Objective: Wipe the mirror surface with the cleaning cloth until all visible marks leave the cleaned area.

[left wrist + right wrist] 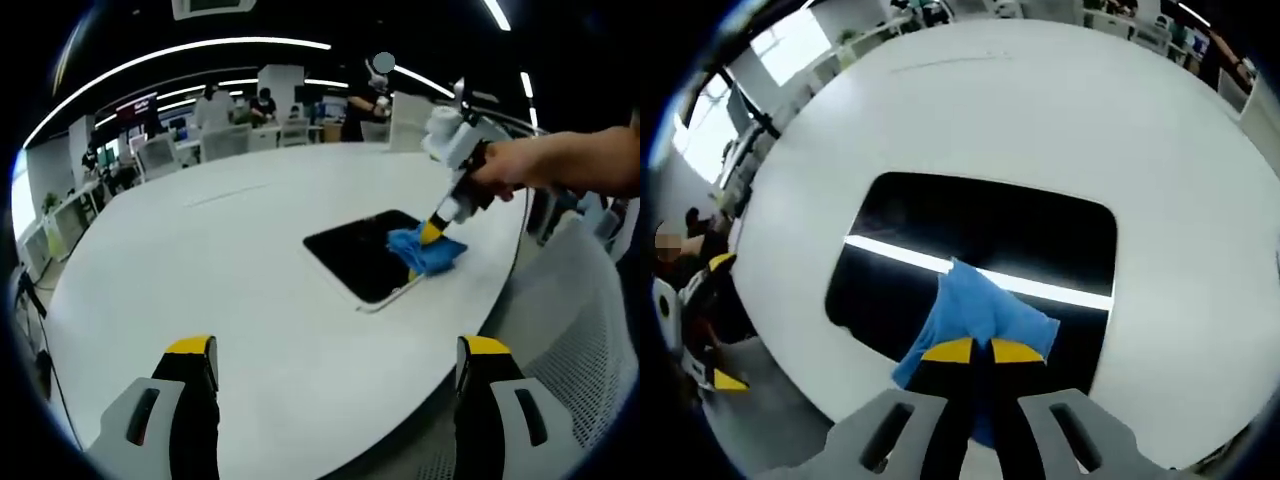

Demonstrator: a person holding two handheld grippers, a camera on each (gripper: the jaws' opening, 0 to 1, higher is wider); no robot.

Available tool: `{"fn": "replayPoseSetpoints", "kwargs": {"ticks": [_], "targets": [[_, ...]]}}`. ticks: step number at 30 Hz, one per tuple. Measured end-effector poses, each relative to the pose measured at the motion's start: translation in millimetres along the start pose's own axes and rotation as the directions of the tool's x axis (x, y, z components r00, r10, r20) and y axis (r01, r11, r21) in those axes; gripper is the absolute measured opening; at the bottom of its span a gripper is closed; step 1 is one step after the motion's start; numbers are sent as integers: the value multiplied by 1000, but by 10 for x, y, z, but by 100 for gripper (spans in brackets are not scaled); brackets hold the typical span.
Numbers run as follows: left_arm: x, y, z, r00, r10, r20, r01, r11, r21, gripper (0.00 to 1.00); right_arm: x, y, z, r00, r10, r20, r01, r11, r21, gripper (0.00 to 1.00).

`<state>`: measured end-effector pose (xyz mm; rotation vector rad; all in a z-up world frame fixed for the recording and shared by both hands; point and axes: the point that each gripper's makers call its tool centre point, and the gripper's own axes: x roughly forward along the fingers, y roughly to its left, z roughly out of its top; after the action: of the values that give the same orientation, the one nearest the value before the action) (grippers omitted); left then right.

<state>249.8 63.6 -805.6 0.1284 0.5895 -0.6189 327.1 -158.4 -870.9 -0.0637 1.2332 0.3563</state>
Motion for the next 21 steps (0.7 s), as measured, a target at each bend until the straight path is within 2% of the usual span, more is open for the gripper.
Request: {"fn": "replayPoseSetpoints", "kwargs": {"ticks": [21], "targets": [[-6, -3, 3, 1000, -2, 2, 2, 1000, 3, 99, 114, 330, 101, 998, 39, -40, -40, 998, -38, 0]]}}
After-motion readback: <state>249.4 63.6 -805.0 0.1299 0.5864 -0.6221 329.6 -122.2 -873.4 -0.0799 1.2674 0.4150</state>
